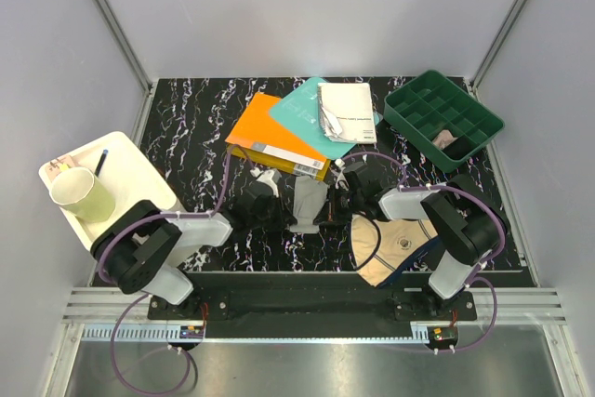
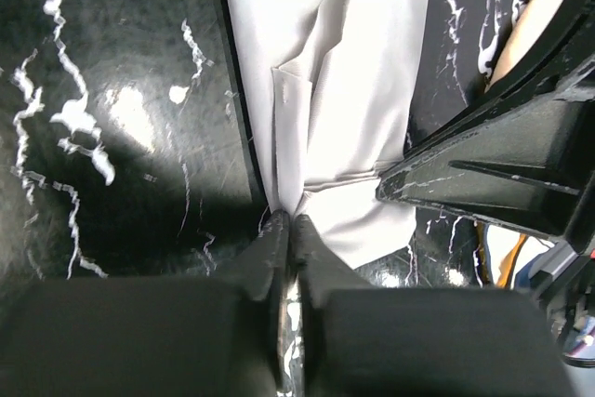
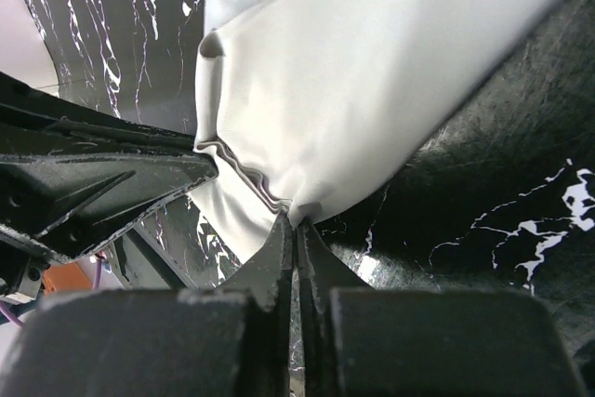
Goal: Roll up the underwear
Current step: Roll the underwear to the corner of the board.
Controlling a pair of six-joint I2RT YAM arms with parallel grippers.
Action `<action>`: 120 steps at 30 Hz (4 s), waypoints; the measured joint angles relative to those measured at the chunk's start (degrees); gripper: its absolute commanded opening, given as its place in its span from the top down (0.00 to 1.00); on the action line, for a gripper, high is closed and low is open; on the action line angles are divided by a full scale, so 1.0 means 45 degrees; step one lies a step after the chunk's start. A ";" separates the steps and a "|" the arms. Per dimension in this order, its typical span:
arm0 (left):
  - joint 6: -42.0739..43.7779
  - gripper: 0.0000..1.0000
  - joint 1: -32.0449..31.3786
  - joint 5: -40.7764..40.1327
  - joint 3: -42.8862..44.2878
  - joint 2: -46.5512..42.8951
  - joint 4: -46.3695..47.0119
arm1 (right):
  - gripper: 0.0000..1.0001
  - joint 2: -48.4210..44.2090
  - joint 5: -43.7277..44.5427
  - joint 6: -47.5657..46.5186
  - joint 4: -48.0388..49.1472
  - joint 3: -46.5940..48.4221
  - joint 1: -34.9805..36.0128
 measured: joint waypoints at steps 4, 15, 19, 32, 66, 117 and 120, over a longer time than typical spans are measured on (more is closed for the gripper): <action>0.0044 1.00 0.0005 0.0185 0.0272 0.0277 -0.0019 | 0.61 -0.0155 0.0029 -0.0189 -0.0520 0.0175 0.0000; 0.0835 1.00 0.0029 0.1885 0.1409 0.0418 -0.2628 | 0.31 -0.3191 0.1933 -0.2846 -0.3891 0.0325 0.0777; 0.1141 1.00 0.0063 0.2589 0.1715 0.0418 -0.3716 | 0.30 -0.3939 0.3128 -0.4056 -0.4056 0.0335 0.2924; 0.1535 1.00 0.0359 0.4085 0.1846 0.0418 -0.5027 | 0.39 -0.4119 0.6416 -0.6271 -0.3050 0.0199 0.6732; 0.1248 0.55 0.0860 0.4090 0.1350 -0.1035 -0.5654 | 0.97 -0.1530 0.7961 -0.6849 -0.1807 0.0525 0.8228; 0.1180 0.53 -0.0865 0.2856 -0.1341 -0.3395 -0.1481 | 1.00 0.2263 -0.7145 -0.1355 0.2827 -0.0690 0.0661; 0.1093 0.53 -0.0899 0.3007 -0.1370 -0.3191 -0.1112 | 1.00 0.2487 -0.7363 -0.1273 0.2875 -0.0583 0.0583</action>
